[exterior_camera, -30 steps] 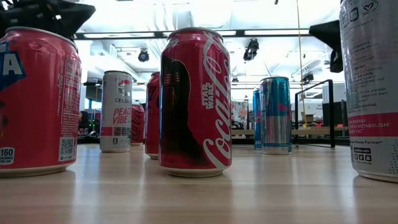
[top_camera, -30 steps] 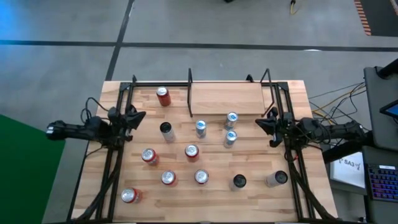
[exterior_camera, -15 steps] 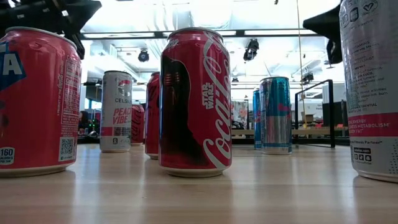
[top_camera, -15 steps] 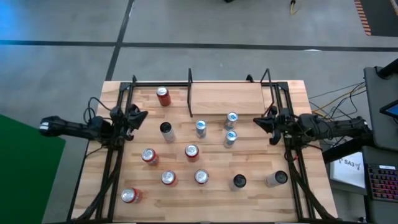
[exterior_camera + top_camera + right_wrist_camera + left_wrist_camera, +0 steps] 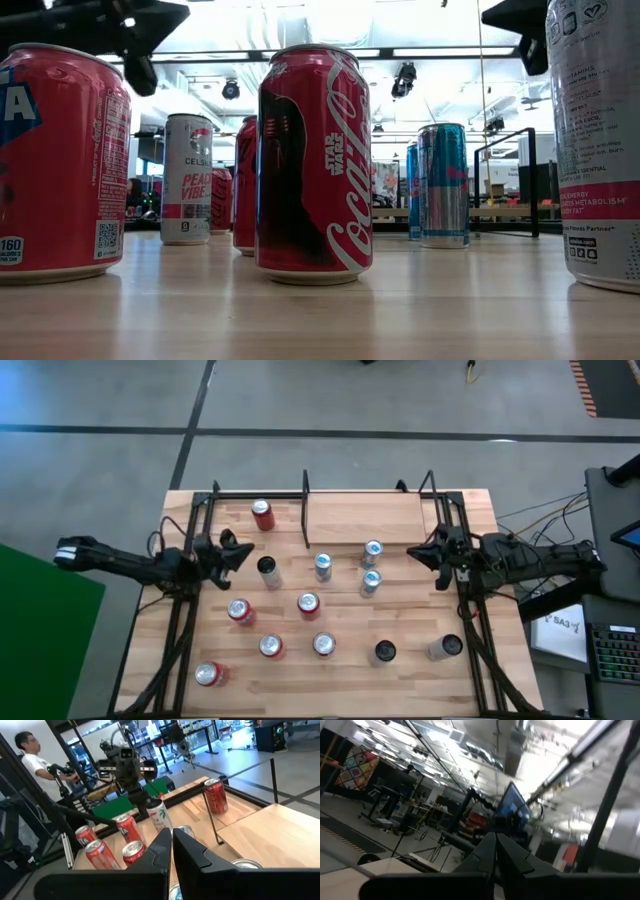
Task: Place canned beverage on shelf
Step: Put the white and blue soda can on the shelf
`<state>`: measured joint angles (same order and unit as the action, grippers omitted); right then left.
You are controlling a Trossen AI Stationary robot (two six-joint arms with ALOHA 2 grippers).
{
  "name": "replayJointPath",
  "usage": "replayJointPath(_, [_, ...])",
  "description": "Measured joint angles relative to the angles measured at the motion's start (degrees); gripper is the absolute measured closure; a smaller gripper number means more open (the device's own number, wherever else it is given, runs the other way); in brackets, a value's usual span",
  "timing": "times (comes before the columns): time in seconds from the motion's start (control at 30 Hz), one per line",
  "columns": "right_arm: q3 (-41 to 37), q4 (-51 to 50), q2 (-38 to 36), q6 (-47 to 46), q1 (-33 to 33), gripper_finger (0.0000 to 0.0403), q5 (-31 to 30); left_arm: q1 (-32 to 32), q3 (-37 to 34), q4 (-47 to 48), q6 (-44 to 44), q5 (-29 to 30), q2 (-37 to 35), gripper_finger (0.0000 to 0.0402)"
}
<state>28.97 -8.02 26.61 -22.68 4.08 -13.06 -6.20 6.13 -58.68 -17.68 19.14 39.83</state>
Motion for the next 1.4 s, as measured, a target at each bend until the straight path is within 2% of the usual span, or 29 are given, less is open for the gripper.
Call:
replayJointPath(0.23, [3.13,-3.77,3.58,-0.04,0.01,0.0394,1.88,0.0,6.65,6.86,9.06,-0.61,5.83,0.0402])
replayJointPath(0.43, [3.67,-4.23,5.4,5.37,0.02,0.0394,8.13,0.0,13.19,26.7,12.36,-0.62,7.51,0.0402])
replayJointPath(0.53, [3.67,-4.9,6.41,9.19,0.02,0.0394,9.02,0.0,16.92,35.84,12.75,-0.61,8.78,0.0402])
replayJointPath(0.6, [3.65,-5.15,7.38,10.58,0.02,0.0394,9.05,0.0,18.98,38.72,13.29,-0.59,9.84,0.0402])
replayJointPath(0.77, [3.63,-4.97,10.26,11.87,0.02,0.0394,9.05,0.0,22.24,41.88,18.21,-0.58,12.42,0.0402])
replayJointPath(0.97, [3.63,-5.21,13.02,12.11,0.02,0.0394,9.05,0.0,21.97,40.77,24.64,-0.09,13.49,0.0402])
replayJointPath(1.23, [3.81,-5.19,13.21,12.04,0.0,0.0394,8.98,0.0,21.42,40.68,21.54,-0.07,11.43,0.0402])
replayJointPath(1.4, [6.94,-5.01,14.94,13.75,-1.26,0.0394,8.57,-0.03,21.41,40.69,16.65,-0.07,9.47,0.0402])
